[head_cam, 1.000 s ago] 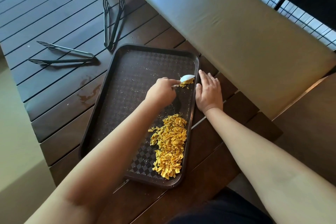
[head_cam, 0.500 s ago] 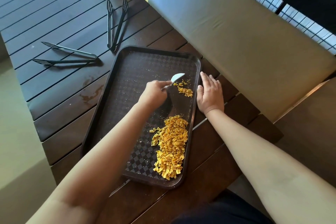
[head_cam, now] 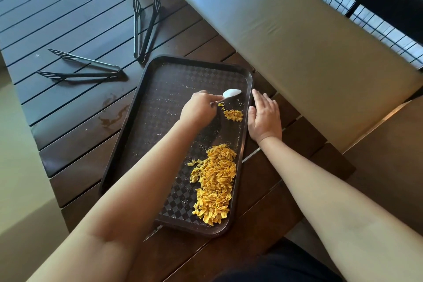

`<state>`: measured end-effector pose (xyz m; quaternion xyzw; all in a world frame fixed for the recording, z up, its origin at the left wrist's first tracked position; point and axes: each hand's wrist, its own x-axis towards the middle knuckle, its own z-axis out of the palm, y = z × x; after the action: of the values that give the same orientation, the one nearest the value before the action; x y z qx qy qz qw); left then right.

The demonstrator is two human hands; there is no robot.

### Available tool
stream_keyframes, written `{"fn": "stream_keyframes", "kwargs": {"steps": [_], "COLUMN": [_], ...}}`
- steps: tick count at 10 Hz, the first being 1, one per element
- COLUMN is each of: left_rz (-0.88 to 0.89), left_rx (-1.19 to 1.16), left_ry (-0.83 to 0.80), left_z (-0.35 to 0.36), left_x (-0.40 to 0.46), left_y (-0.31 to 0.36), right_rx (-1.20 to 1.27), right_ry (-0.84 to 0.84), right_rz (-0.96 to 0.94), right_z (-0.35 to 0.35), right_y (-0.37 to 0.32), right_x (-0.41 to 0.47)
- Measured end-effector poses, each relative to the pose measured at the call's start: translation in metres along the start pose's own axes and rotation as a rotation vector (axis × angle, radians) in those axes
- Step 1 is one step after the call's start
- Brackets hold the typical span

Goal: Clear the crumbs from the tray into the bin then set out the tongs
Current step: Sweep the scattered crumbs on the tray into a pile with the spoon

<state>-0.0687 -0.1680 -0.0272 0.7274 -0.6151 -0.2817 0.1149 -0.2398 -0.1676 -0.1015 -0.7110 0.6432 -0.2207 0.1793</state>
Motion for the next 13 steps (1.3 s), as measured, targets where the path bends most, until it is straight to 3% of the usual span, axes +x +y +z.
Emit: {"fn": "stream_keyframes", "kwargs": {"steps": [3,4,5,6,8,9,10,11,12,13], "left_rz": [0.026,-0.073,-0.182,-0.212,-0.099,-0.105,-0.198,-0.211,-0.179,-0.163], "left_rx": [-0.006,-0.233,-0.315,-0.283,-0.250,-0.325,-0.338,-0.307,-0.298,-0.296], "left_ry": [-0.200,-0.062,0.107,0.093,-0.179,-0.122,0.087,0.042,-0.119,-0.126], "left_z": [-0.012,-0.014,-0.013,-0.009,0.001,0.001,-0.001,0.001,0.004,0.003], "left_x": [-0.019,-0.029,-0.030,-0.038,-0.054,-0.048,-0.036,-0.037,-0.047,-0.046], "left_y": [-0.021,-0.031,-0.039,-0.040,-0.031,-0.029,-0.028,-0.026,-0.019,-0.015], "right_rx": [-0.003,0.001,-0.003,-0.006,-0.008,-0.003,-0.004,-0.003,-0.002,-0.009], "right_ry": [0.017,0.013,0.011,0.013,0.017,0.013,0.011,0.012,0.012,0.013], "right_rz": [-0.009,-0.003,-0.004,-0.006,-0.010,-0.007,-0.004,-0.008,-0.011,-0.012], "right_z": [0.001,0.001,0.000,-0.001,0.000,0.000,-0.001,-0.001,-0.001,-0.001], "right_y": [0.000,0.000,-0.001,-0.001,0.000,0.000,-0.001,-0.001,-0.001,0.000], "right_x": [0.000,0.000,-0.001,0.000,0.000,0.000,0.000,-0.001,0.000,-0.001]}}
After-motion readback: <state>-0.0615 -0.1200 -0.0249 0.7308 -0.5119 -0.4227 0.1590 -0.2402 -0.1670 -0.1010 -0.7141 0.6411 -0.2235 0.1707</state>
